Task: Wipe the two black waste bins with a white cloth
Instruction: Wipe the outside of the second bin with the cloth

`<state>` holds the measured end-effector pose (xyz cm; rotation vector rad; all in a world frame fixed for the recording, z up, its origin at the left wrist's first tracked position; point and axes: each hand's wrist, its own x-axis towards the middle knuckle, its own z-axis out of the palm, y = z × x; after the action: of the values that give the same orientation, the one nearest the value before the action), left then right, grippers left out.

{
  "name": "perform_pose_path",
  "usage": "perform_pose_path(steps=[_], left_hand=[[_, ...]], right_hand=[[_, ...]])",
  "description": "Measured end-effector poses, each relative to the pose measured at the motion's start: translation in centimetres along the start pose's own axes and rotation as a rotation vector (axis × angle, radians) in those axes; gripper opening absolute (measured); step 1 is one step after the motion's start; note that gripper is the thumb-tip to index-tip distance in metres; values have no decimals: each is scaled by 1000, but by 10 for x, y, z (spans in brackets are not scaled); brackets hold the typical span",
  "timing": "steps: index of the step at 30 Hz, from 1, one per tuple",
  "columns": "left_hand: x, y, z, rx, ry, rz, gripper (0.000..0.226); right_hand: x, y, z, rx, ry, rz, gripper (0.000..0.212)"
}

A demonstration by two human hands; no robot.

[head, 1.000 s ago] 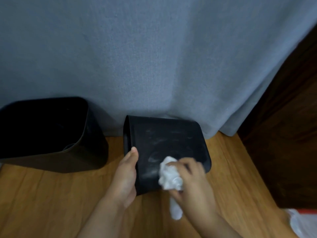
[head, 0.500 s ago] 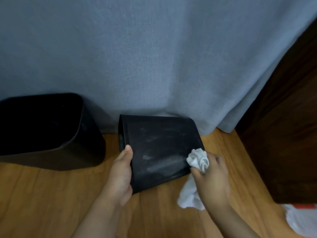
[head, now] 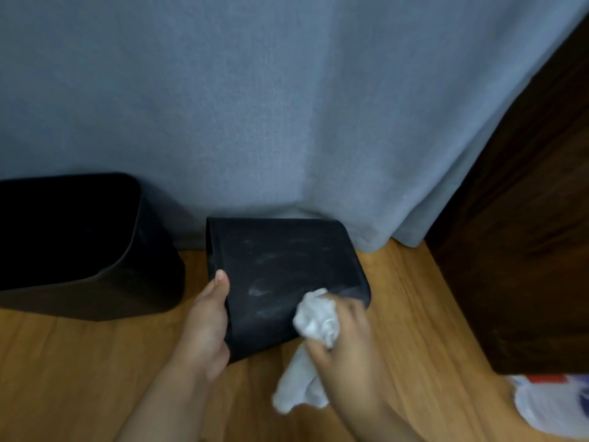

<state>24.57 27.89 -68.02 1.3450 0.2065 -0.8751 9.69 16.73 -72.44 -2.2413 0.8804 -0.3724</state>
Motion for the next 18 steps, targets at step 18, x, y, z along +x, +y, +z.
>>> perform_pose_path(steps=[18], left_hand=[[3, -4, -6, 26, 25, -14, 46]], right_hand=[[16, 24, -7, 71, 7, -13, 33]])
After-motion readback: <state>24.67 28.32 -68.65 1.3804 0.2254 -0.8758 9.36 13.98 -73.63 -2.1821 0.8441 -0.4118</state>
